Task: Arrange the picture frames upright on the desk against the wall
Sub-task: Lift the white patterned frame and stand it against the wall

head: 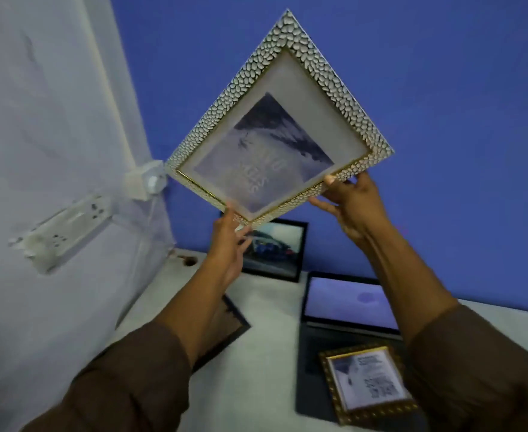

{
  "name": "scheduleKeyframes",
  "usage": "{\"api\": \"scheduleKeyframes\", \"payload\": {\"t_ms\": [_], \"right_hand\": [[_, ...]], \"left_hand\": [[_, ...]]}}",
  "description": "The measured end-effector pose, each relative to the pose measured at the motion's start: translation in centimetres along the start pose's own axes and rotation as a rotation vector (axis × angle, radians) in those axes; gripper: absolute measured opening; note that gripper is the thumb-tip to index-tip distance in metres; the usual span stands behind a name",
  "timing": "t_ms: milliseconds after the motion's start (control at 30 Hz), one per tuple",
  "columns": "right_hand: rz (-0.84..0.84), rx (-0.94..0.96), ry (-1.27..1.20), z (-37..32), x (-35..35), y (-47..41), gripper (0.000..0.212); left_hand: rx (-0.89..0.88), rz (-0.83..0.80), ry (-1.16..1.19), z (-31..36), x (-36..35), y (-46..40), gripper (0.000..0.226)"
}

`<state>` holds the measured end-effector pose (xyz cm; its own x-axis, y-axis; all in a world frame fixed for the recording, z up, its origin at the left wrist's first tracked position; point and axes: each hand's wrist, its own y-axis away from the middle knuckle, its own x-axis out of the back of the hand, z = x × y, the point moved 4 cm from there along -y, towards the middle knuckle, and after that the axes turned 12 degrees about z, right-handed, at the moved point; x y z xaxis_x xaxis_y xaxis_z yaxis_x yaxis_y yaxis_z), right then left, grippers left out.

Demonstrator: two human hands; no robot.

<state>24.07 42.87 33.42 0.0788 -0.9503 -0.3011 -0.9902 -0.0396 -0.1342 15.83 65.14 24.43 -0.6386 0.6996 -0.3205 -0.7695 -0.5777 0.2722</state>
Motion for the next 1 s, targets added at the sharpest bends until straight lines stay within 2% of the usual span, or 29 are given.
{"api": "scheduleKeyframes", "payload": {"t_ms": [100,200,267,367,467,500,600,667,800,900,1000], "right_hand": [[0.074,-0.023,-0.093,-2.6,5.4,2.1,0.041],[0.135,-0.017,-0.153,-5.2,11.6,3.8,0.040],[0.183,-0.020,-0.195,-5.9,14.7,4.4,0.037],[0.281,-0.050,-0.241,-6.1,18.5,5.2,0.022],[0.450,-0.073,-0.266,-6.2,22.9,4.7,0.012],[0.499,-0.076,-0.306,-6.2,24.3,4.5,0.015],[0.611,-0.035,-0.386,-6.7,28.7,4.1,0.063],[0.685,-0.005,-0.277,-7.1,31.0,4.0,0.066],[0.788,0.037,0.089,-6.0,34.6,3.7,0.063],[0.831,0.100,0.221,-5.8,37.1,3.2,0.079],[0.940,0.239,0.388,-7.9,39.6,2.6,0.093]], "left_hand": [[0.077,0.037,0.112,-0.6,-5.3,1.7,0.061],[0.095,0.047,0.085,-2.4,-10.4,4.5,0.070],[0.073,0.002,0.131,-3.0,-13.3,6.2,0.064],[0.003,-0.050,0.293,-3.5,-17.3,6.7,0.044],[-0.108,0.006,0.215,-3.7,-20.7,6.1,0.051],[-0.148,0.005,0.185,-3.4,-21.9,6.0,0.052],[-0.230,-0.013,0.105,-2.7,-25.2,5.2,0.066],[-0.281,-0.025,0.054,-2.4,-27.1,4.6,0.073],[-0.345,-0.066,-0.055,-3.5,-30.2,3.8,0.032],[-0.439,-0.130,-0.123,-4.4,-31.9,3.7,0.037],[-0.551,-0.191,-0.256,-4.9,-34.7,4.3,0.044]]}}
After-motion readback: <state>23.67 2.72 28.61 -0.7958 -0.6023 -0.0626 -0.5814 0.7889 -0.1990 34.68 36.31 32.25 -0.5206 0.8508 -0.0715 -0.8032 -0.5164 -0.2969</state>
